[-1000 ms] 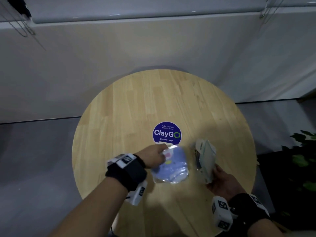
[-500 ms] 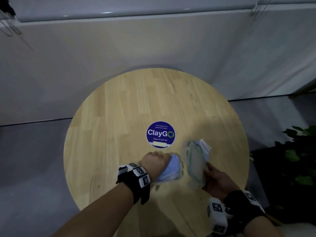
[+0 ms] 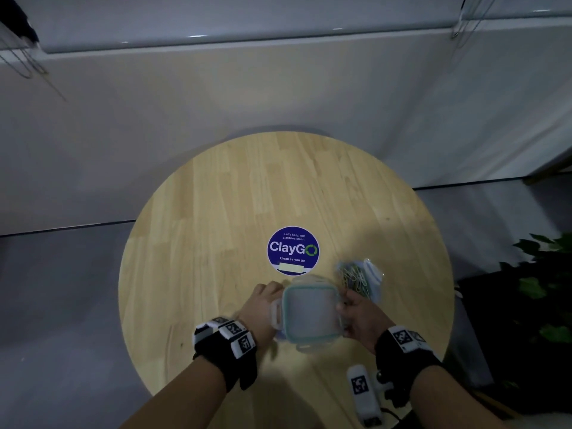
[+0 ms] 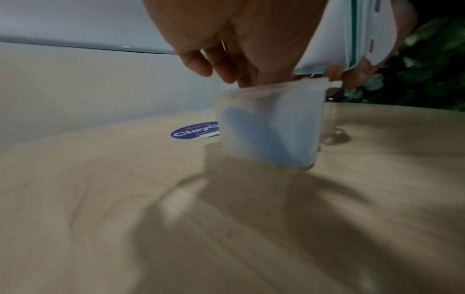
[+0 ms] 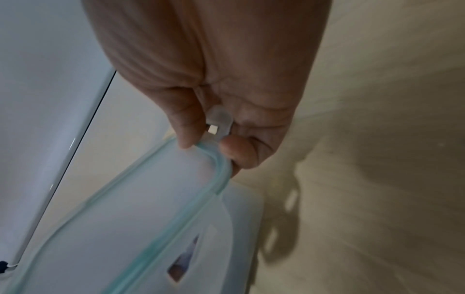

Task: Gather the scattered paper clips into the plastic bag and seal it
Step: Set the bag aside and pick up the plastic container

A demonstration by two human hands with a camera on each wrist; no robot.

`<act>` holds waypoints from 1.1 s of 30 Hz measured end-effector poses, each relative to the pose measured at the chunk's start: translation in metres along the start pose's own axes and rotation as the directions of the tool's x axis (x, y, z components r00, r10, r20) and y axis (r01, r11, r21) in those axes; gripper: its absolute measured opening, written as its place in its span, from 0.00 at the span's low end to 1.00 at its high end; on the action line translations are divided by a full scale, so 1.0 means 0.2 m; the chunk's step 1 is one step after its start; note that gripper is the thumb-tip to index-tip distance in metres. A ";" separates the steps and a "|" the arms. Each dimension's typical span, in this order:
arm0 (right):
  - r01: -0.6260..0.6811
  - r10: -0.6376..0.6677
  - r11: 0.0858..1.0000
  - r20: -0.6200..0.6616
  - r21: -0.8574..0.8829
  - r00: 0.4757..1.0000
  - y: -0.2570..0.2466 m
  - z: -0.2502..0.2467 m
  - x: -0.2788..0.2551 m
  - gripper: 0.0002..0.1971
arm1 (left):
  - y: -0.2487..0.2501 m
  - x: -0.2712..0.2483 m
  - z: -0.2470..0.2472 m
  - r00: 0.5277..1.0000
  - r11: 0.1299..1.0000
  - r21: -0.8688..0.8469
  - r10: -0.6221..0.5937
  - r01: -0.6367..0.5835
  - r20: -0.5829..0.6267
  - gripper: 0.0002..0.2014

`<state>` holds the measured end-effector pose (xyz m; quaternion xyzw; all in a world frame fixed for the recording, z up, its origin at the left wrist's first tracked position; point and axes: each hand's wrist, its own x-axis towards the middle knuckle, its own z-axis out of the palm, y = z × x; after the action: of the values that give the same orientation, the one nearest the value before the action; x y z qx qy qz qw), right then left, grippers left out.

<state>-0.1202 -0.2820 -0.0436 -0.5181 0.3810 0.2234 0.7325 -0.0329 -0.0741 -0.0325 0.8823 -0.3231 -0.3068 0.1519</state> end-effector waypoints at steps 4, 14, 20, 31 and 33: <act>-0.028 0.023 0.997 -0.056 -0.074 0.998 -0.02 0.01 0.01 0.18 | -0.05 -0.02 0.03 0.920 0.986 -0.032 0.140 -0.163 -0.365 0.15; 0.028 -0.101 0.921 -0.170 -0.388 0.980 -0.10 0.11 0.00 0.14 | -0.09 -0.09 0.09 0.850 0.665 -0.746 -0.374 -0.033 -0.371 0.14; 0.093 -0.236 0.852 -0.220 -0.515 0.946 -0.09 0.12 0.01 0.10 | -0.10 -0.13 0.05 0.852 0.248 -0.969 -0.505 -0.013 -0.141 0.13; 0.139 -0.372 0.744 -0.233 -0.654 0.898 -0.09 0.20 0.02 0.11 | -0.10 -0.15 0.07 0.855 0.286 -0.952 -0.515 0.112 -0.054 0.20; 0.148 -0.379 0.760 -0.246 -0.633 0.892 -0.09 0.21 0.02 0.11 | -0.10 -0.15 0.07 0.833 0.300 -0.947 -0.548 0.114 -0.073 0.17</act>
<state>-0.0917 -0.2502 -0.0295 -0.8031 0.3398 0.1261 0.4729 -0.0502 -0.0399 -0.0393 0.7346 0.1334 -0.2773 0.6047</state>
